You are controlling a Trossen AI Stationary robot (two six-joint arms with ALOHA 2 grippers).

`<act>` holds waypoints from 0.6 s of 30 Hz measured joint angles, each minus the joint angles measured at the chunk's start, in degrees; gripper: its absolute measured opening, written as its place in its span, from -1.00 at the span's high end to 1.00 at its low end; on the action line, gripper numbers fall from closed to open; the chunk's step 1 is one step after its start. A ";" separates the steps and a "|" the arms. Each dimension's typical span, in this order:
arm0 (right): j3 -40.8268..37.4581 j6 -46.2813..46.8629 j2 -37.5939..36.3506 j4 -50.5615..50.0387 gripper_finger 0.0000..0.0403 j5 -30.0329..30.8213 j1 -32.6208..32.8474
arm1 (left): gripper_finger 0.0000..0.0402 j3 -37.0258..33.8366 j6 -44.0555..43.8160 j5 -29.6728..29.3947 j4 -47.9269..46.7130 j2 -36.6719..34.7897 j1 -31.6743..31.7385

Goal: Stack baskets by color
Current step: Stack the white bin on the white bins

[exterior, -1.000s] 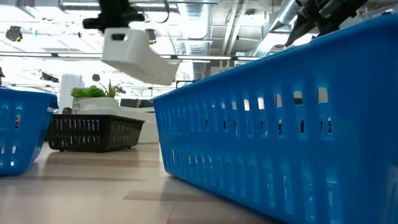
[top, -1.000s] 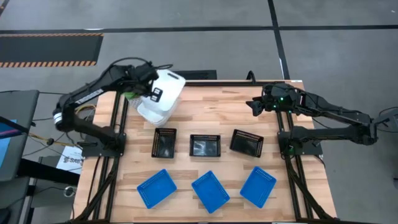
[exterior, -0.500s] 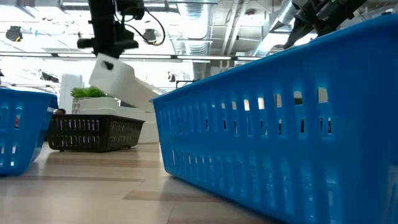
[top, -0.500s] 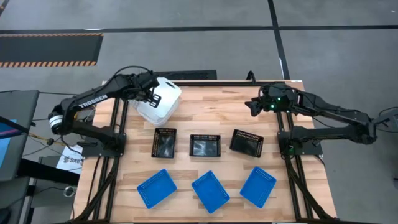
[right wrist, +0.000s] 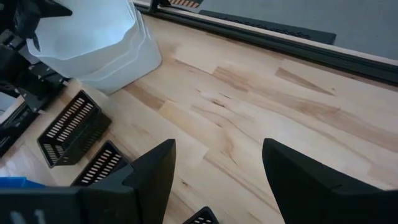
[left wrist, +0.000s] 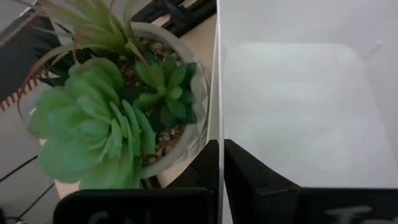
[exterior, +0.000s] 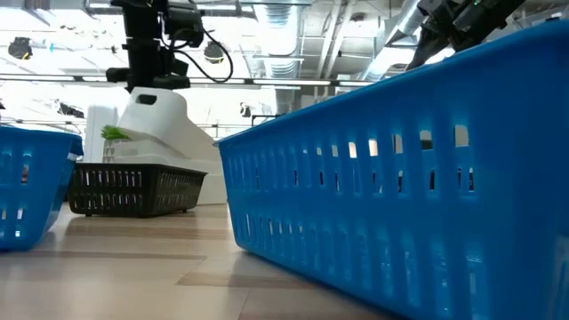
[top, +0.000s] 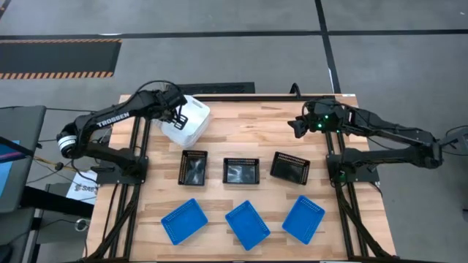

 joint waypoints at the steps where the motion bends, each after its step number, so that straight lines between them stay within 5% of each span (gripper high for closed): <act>1: 0.00 0.00 0.00 0.00 -0.31 0.00 0.00 | 1.00 -0.02 0.24 0.28 0.89 0.00 0.14; 18: 0.00 -0.02 0.00 -0.02 -0.31 -0.04 0.00 | 1.00 -0.02 4.46 -0.07 7.18 -0.94 3.20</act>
